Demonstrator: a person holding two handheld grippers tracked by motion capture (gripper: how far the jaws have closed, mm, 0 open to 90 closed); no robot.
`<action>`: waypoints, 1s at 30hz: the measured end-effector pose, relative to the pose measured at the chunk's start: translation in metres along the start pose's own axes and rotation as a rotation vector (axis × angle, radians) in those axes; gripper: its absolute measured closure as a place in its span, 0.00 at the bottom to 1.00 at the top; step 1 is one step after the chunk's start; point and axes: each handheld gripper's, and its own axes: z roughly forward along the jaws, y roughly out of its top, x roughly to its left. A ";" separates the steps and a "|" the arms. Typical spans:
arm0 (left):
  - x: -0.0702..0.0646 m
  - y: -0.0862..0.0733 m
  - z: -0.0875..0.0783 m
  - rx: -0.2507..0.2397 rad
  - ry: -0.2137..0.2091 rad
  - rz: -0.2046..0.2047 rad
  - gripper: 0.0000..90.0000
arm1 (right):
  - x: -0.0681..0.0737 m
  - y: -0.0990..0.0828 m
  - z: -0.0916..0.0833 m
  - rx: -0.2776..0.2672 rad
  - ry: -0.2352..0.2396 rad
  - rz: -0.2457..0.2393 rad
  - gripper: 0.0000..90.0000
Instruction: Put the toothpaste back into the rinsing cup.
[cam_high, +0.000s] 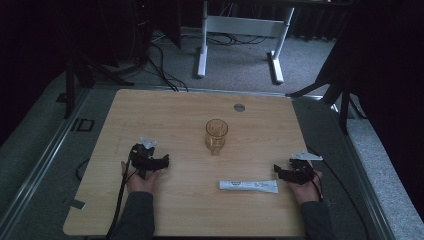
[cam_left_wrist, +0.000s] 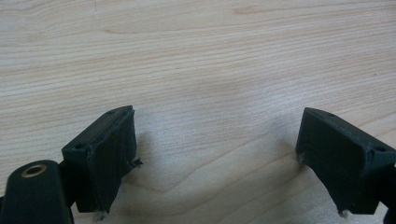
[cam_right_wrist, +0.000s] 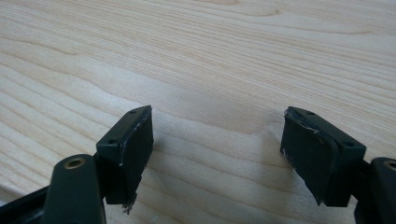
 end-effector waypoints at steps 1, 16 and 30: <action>0.000 0.000 0.000 0.001 0.002 -0.001 0.13 | 0.000 0.000 0.000 0.004 0.004 -0.003 0.28; -0.001 0.003 0.003 0.009 0.005 -0.005 0.10 | -0.008 0.002 -0.009 0.047 0.070 -0.014 0.47; -0.001 0.002 0.002 0.007 0.010 -0.010 0.10 | 0.003 0.023 -0.038 0.067 0.115 -0.167 0.47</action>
